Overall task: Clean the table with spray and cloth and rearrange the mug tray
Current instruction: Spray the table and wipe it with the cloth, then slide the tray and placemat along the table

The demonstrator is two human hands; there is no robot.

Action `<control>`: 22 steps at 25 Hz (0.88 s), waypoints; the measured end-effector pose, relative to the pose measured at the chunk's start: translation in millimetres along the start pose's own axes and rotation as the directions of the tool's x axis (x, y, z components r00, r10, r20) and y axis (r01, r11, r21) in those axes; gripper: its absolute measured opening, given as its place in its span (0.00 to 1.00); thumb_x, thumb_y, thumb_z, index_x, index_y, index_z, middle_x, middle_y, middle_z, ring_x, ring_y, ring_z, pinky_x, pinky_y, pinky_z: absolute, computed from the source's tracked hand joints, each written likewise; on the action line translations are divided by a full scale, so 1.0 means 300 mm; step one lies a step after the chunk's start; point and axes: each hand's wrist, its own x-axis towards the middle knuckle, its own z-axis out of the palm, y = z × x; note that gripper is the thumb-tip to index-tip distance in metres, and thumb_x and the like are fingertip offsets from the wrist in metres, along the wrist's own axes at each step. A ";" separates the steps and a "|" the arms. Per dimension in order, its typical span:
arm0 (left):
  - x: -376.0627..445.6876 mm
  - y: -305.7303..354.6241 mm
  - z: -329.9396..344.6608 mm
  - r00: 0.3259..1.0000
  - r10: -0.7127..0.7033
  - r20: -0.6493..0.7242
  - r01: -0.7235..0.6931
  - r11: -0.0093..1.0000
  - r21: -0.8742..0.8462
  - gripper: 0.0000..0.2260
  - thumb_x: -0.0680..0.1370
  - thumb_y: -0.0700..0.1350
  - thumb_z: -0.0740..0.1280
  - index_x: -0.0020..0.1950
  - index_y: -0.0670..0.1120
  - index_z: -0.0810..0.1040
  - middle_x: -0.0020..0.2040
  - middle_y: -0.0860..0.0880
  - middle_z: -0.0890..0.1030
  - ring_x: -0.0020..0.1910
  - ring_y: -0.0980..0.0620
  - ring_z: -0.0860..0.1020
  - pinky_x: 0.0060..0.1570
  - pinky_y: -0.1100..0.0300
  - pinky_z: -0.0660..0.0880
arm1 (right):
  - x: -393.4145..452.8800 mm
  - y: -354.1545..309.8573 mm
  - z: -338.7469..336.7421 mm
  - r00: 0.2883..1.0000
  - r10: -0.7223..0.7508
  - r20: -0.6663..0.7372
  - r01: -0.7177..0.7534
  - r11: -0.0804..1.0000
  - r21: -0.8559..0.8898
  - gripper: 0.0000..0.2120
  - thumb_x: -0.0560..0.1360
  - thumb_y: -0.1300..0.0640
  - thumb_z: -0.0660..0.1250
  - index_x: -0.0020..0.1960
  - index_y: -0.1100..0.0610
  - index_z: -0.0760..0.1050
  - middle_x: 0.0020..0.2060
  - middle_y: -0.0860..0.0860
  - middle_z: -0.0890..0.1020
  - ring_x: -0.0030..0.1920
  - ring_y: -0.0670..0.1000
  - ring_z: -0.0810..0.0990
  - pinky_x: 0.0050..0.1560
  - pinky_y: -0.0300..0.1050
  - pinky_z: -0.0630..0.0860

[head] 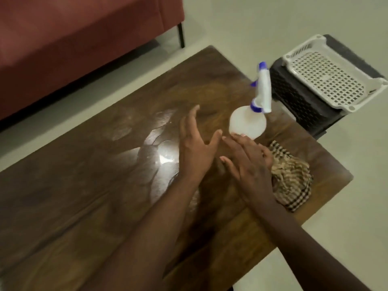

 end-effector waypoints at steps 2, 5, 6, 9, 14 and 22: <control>-0.107 -0.078 -0.160 0.998 -0.012 -0.059 0.021 0.989 0.145 0.32 0.74 0.47 0.72 0.75 0.49 0.63 0.73 0.47 0.68 0.70 0.50 0.68 0.65 0.73 0.62 | 0.013 -0.109 0.015 1.000 -0.029 0.007 0.028 0.998 0.051 0.22 0.78 0.43 0.54 0.68 0.50 0.69 0.66 0.50 0.74 0.67 0.51 0.70 0.65 0.53 0.61; -0.294 -0.246 -0.470 0.981 -0.122 -0.154 0.159 0.952 0.261 0.32 0.75 0.48 0.72 0.75 0.52 0.63 0.74 0.49 0.65 0.69 0.53 0.67 0.58 0.68 0.64 | -0.039 -0.385 0.098 0.981 -0.188 0.041 0.180 0.972 0.149 0.23 0.79 0.41 0.52 0.66 0.51 0.71 0.63 0.50 0.76 0.64 0.50 0.72 0.60 0.51 0.66; -0.358 -0.292 -0.562 0.967 -0.159 -0.199 0.212 0.936 0.281 0.32 0.75 0.48 0.72 0.76 0.52 0.62 0.74 0.49 0.64 0.68 0.55 0.66 0.57 0.66 0.65 | -0.071 -0.481 0.129 0.966 -0.251 0.061 0.235 0.952 0.198 0.23 0.79 0.41 0.52 0.66 0.51 0.72 0.62 0.50 0.77 0.63 0.50 0.73 0.58 0.50 0.67; -0.564 -0.429 -0.877 0.913 -0.196 -0.356 0.324 0.881 0.344 0.31 0.75 0.50 0.69 0.76 0.52 0.63 0.73 0.48 0.65 0.65 0.58 0.66 0.60 0.61 0.70 | -0.199 -0.823 0.259 0.899 -0.424 0.111 0.373 0.873 0.314 0.20 0.78 0.43 0.57 0.64 0.51 0.73 0.60 0.50 0.78 0.61 0.50 0.74 0.57 0.47 0.67; -0.921 -0.665 -1.380 0.792 -0.255 -0.554 0.516 0.764 0.386 0.27 0.75 0.51 0.67 0.72 0.46 0.68 0.68 0.43 0.72 0.65 0.43 0.73 0.61 0.48 0.75 | -0.476 -1.442 0.502 0.715 -0.656 0.241 0.523 0.731 0.438 0.19 0.76 0.45 0.61 0.63 0.52 0.74 0.58 0.52 0.79 0.58 0.55 0.78 0.56 0.53 0.73; -1.216 -1.053 -1.864 0.621 -0.451 -0.641 0.704 0.681 0.203 0.17 0.77 0.47 0.65 0.65 0.44 0.74 0.60 0.41 0.78 0.60 0.40 0.76 0.56 0.47 0.75 | -0.705 -1.890 0.873 0.598 -0.662 0.452 0.600 0.744 0.295 0.17 0.75 0.58 0.65 0.63 0.59 0.71 0.57 0.62 0.75 0.52 0.65 0.76 0.47 0.56 0.74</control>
